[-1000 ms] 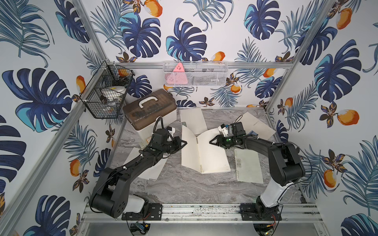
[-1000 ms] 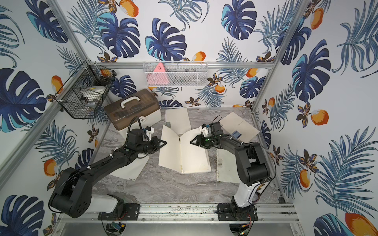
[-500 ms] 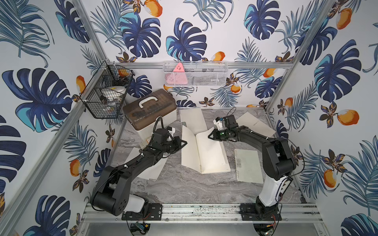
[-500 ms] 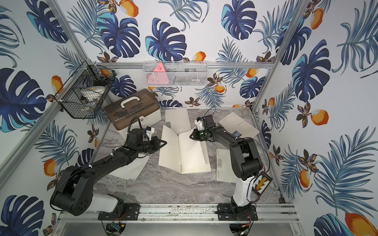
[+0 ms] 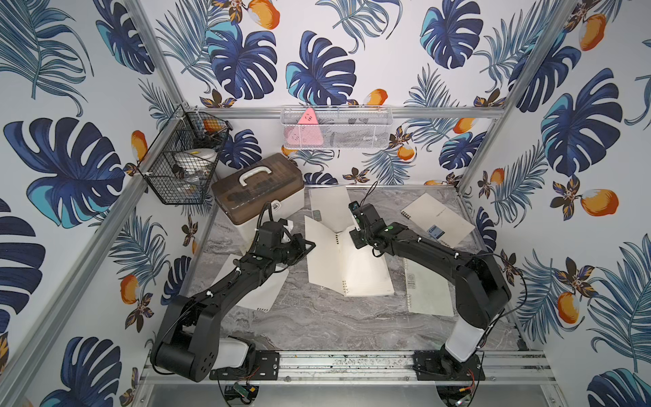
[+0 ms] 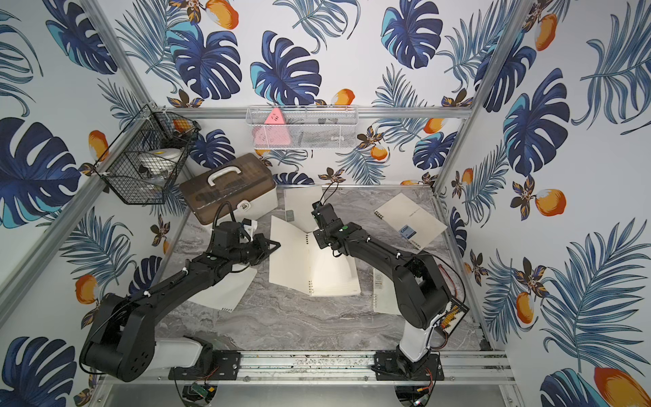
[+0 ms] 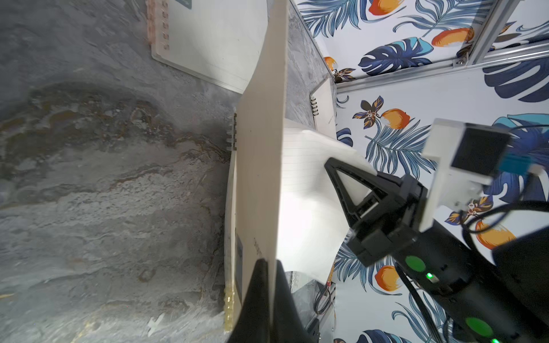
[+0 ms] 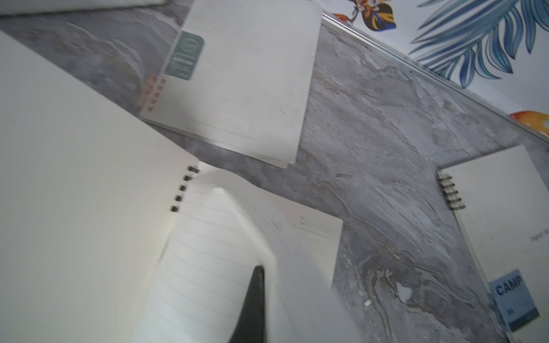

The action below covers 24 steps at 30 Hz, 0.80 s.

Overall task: Tear off pages from different notebooks
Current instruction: Tear off the paper from the notebook.

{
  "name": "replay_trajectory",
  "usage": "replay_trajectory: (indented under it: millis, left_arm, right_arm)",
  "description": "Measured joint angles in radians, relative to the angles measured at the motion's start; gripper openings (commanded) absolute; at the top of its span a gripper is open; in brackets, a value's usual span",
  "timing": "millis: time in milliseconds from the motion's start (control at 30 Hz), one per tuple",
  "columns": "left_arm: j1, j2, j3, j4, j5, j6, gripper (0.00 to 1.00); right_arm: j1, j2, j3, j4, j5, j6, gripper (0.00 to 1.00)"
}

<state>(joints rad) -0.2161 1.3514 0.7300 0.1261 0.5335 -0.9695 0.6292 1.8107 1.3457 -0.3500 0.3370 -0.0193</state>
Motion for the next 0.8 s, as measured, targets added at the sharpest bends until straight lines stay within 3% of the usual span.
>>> replay_trajectory:
  millis: [133,333,500,600,667,800]
  left_arm:
    - [0.005,0.011,-0.002,-0.008,0.003,0.000,0.00]
    - [0.006,0.047,-0.003,-0.005,0.024,-0.004,0.00]
    - [0.006,0.048,-0.003,-0.007,0.025,-0.004,0.00]
    - [0.008,0.048,-0.003,-0.008,0.026,-0.004,0.00]
    - [0.011,0.045,-0.003,-0.013,0.027,-0.004,0.00]
    - [0.015,0.043,-0.005,-0.016,0.028,-0.003,0.00]
  right_arm:
    - [-0.040,0.003,-0.019,-0.012,0.002,-0.001,0.00]
    - [0.075,-0.098,-0.115,0.112,-0.096,-0.052,0.01]
    - [0.076,-0.060,-0.079,0.088,-0.104,-0.051,0.12]
    - [0.017,-0.043,-0.070,0.038,-0.177,0.005,0.38]
    - [-0.075,-0.047,-0.083,0.019,-0.273,0.058,0.43]
    - [-0.263,-0.083,-0.212,0.103,-0.599,0.216,0.45]
